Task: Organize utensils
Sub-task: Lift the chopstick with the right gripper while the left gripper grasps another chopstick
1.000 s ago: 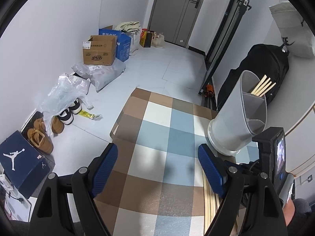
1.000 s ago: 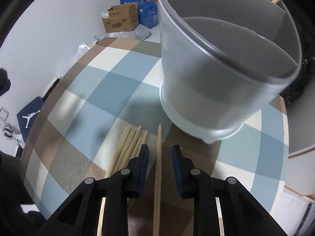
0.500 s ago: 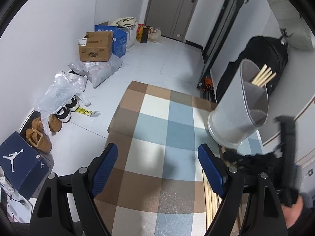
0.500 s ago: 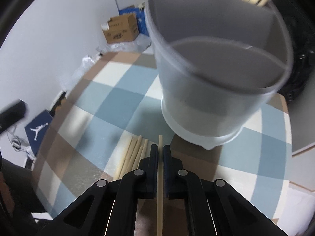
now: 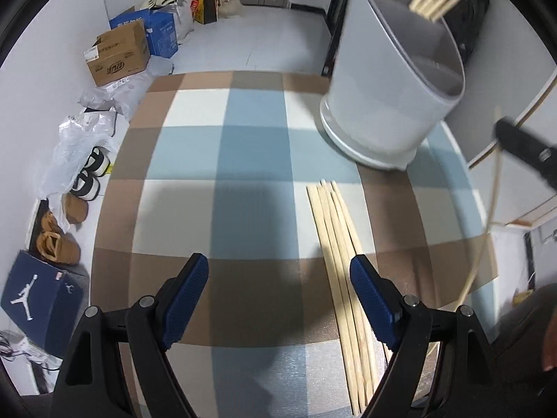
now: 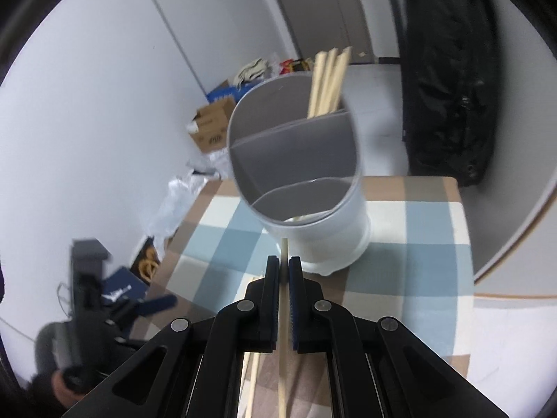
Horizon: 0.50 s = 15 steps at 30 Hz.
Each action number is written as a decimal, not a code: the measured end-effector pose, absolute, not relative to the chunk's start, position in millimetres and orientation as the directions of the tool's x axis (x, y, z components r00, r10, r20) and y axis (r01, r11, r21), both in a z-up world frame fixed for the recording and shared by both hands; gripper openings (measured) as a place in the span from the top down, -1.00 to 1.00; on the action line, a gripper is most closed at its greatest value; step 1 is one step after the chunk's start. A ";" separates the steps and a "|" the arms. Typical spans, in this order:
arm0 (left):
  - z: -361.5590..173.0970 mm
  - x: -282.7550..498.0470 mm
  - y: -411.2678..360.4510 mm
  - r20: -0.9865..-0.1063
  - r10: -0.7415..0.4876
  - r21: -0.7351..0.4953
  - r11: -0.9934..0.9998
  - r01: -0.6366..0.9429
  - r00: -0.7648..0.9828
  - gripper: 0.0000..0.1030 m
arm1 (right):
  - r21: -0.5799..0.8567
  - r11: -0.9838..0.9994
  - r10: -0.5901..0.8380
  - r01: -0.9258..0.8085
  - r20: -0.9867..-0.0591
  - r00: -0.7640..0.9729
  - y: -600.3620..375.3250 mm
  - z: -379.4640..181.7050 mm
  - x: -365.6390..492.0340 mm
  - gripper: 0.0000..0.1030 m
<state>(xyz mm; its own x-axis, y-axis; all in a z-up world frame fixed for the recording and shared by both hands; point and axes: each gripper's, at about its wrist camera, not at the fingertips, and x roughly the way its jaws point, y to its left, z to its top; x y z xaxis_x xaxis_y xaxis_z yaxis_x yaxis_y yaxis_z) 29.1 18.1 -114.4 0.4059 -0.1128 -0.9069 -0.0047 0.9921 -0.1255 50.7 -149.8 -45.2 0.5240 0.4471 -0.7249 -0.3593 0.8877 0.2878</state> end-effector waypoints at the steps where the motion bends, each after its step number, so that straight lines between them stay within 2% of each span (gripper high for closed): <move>1: -115.3 29.1 16.5 -0.910 -0.112 -0.124 0.992 -0.004 0.399 -0.56 | 0.292 0.888 0.449 -0.356 -0.721 0.528 -153.8 -43.4 51.3 0.92; 7: -126.7 32.8 14.1 -0.936 -0.085 -0.105 0.994 -0.040 0.340 -0.55 | 0.342 0.881 0.472 -0.327 -0.691 0.547 -171.4 -33.8 51.0 0.92; 15: -132.0 35.9 11.1 -0.947 -0.042 -0.065 0.996 -0.062 0.319 -0.50 | 0.310 0.877 0.476 -0.366 -0.664 0.577 -177.9 -26.1 38.1 0.92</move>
